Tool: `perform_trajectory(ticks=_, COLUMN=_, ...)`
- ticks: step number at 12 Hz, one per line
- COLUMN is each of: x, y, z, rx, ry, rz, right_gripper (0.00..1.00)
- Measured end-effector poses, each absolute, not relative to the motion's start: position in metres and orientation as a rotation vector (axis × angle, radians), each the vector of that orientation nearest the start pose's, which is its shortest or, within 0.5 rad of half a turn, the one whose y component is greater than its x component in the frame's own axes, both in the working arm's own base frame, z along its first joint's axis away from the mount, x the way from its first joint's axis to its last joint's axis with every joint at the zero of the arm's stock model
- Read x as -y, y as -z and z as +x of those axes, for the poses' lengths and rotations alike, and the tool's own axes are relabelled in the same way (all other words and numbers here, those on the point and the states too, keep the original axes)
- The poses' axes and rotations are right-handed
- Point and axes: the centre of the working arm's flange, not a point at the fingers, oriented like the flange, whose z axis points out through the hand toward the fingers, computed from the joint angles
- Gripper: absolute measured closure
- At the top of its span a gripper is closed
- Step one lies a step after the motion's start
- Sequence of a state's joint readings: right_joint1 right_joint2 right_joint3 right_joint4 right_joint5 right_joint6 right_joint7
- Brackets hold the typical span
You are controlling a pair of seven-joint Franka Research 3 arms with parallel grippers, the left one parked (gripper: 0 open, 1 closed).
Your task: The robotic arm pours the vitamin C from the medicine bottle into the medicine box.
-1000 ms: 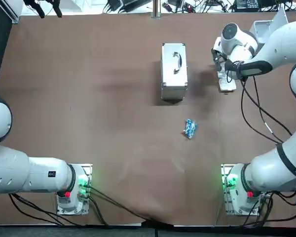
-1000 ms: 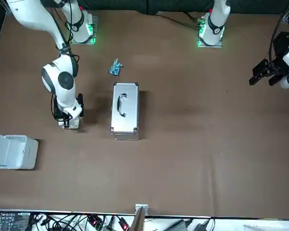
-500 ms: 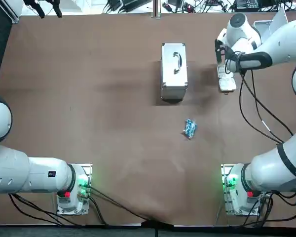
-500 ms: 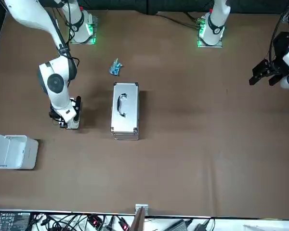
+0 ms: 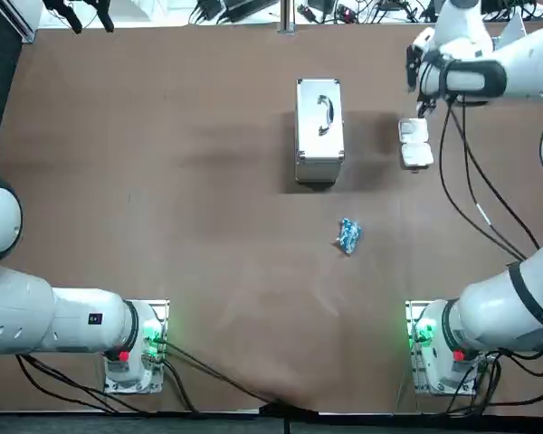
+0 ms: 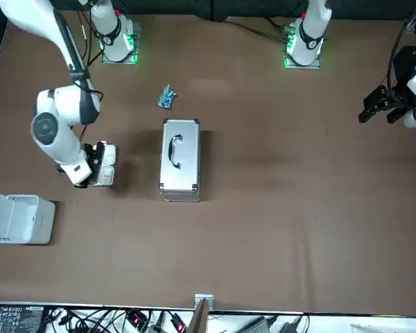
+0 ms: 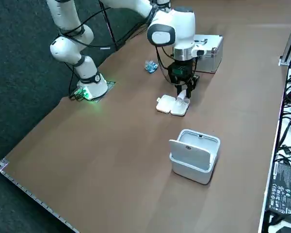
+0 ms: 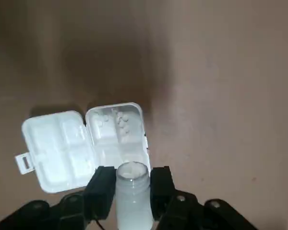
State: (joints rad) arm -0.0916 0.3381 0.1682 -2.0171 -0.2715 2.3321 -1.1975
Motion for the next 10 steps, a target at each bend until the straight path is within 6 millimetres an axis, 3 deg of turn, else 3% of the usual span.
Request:
perform_trajectory(ticks=5, x=-0.002, y=-0.329, z=0.614, rx=2.026, ry=0.023, rz=-2.393, right_gripper=0.57)
perform_trajectory(ticks=10, x=0.037, y=-0.334, z=0.608, rx=1.876, ry=0.248, rz=-2.271, right_gripper=0.57)
